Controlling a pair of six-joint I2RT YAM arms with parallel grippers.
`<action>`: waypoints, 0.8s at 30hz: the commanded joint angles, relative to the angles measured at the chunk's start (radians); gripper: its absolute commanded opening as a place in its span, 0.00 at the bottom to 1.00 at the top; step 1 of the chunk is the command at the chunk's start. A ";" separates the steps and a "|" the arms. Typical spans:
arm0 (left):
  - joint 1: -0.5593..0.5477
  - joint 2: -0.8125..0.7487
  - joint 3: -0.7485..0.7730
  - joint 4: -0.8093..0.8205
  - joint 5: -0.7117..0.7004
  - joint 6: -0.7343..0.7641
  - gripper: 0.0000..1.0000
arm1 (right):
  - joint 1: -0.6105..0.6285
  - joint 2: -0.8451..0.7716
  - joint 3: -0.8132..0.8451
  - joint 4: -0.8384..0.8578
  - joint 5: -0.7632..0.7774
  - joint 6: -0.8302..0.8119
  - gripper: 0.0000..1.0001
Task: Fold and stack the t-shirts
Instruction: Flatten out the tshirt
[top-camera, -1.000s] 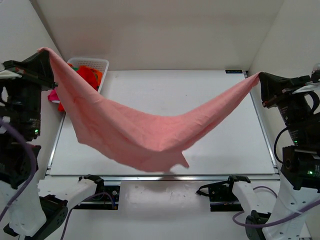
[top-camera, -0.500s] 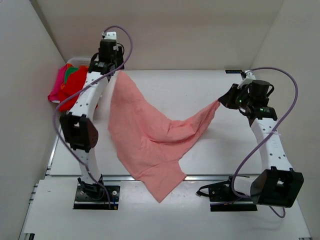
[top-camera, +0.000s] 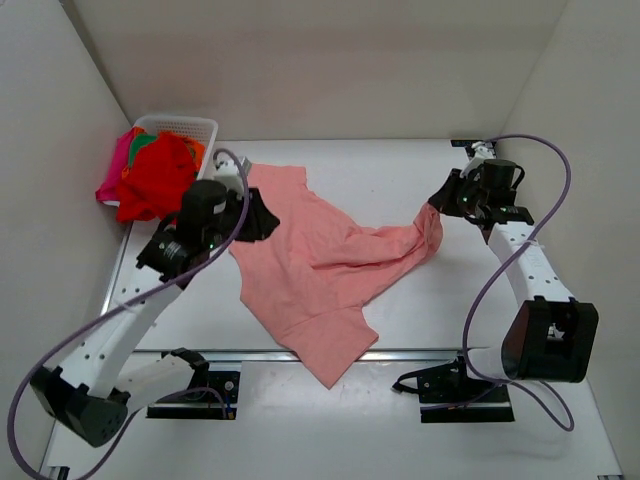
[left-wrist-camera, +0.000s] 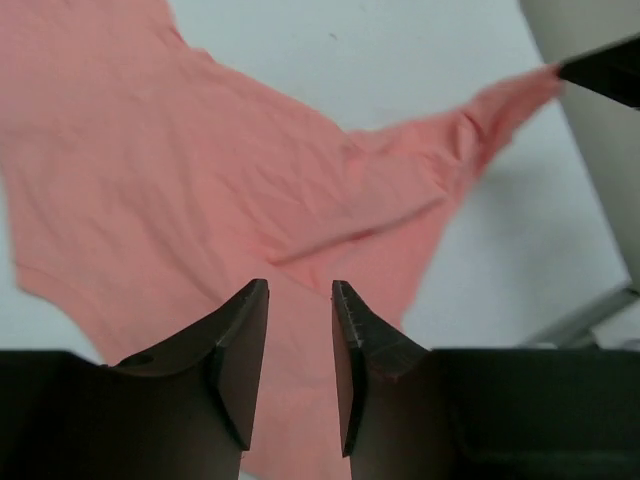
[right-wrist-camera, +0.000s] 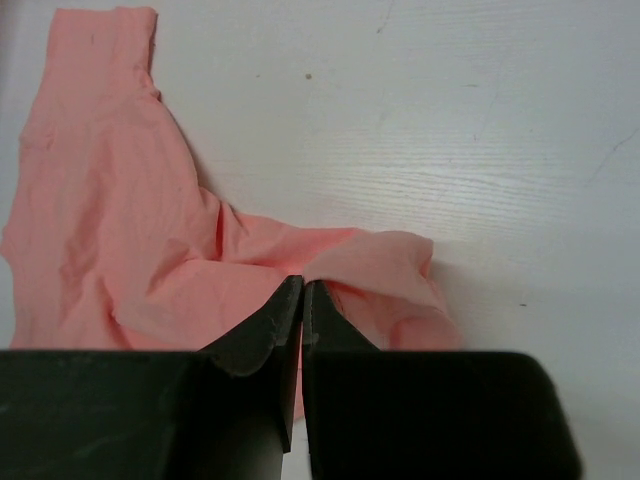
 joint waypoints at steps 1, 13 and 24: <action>-0.008 -0.034 -0.256 0.051 0.283 -0.231 0.42 | 0.034 0.011 0.000 0.042 0.030 -0.014 0.00; -0.296 0.125 -0.628 0.271 0.184 -0.442 0.58 | 0.049 -0.023 -0.089 0.105 -0.005 0.019 0.01; -0.104 0.497 -0.435 0.164 -0.092 -0.241 0.47 | 0.029 -0.081 -0.098 0.119 -0.023 0.034 0.00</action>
